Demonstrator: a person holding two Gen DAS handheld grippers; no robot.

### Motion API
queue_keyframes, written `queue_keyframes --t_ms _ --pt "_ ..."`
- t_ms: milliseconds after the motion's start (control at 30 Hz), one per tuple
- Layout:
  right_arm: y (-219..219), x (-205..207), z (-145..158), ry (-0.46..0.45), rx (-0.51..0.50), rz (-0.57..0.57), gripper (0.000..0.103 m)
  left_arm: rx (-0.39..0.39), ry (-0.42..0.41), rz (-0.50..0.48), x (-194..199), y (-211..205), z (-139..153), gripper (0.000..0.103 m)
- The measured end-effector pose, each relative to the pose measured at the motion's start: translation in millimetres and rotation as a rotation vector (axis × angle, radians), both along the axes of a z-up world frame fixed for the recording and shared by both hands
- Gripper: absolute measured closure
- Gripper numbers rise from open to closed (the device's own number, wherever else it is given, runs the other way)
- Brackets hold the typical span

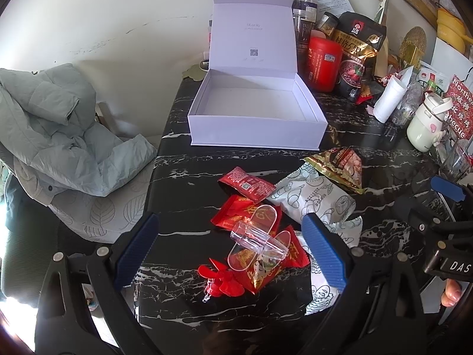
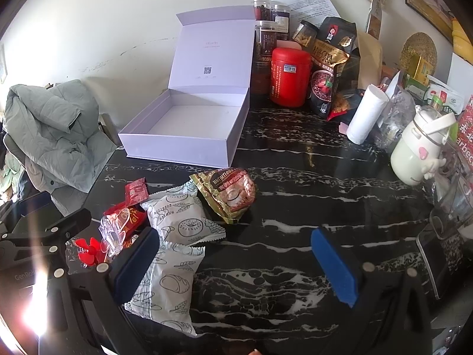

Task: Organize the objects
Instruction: 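Move both tools toward the snack pile beside the clear plastic holder, then grasp the red toy with the left tool while the right tool grasps the white bread-pattern pouch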

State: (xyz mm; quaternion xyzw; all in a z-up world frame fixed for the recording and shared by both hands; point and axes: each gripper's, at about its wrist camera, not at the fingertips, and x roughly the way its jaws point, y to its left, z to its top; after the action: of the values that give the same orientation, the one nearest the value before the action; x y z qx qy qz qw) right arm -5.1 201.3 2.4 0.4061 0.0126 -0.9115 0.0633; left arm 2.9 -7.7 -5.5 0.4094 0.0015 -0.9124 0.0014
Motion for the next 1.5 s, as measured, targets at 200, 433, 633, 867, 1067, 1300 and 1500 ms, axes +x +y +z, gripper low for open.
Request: queue_keyframes --t_ms 200,433,633,867,1067,1300,1500 --pt "0 1 -1 -0.003 0.001 0.002 0.000 -0.003 -0.001 0.003 1 0 -1 0.006" --pt "0 2 -3 -0.008 0.000 0.009 0.000 -0.001 -0.011 0.004 3 1 -3 0.006" --pt "-3 7 -5 -0.010 0.002 0.017 0.000 0.002 -0.017 0.012 7 0 -6 0.006" --pt "-5 13 -12 -0.027 0.004 0.029 0.000 0.010 -0.038 0.019 13 -3 -14 0.006" --pt "-9 20 -21 -0.052 0.003 0.048 0.000 0.013 -0.063 0.033 21 -7 -24 0.006" --pt "-17 25 -34 -0.090 0.002 0.081 0.000 0.021 -0.098 0.048 31 -9 -37 0.006" --pt "-24 27 -46 -0.127 -0.001 0.113 0.000 0.030 -0.129 0.054 35 -11 -52 0.006"
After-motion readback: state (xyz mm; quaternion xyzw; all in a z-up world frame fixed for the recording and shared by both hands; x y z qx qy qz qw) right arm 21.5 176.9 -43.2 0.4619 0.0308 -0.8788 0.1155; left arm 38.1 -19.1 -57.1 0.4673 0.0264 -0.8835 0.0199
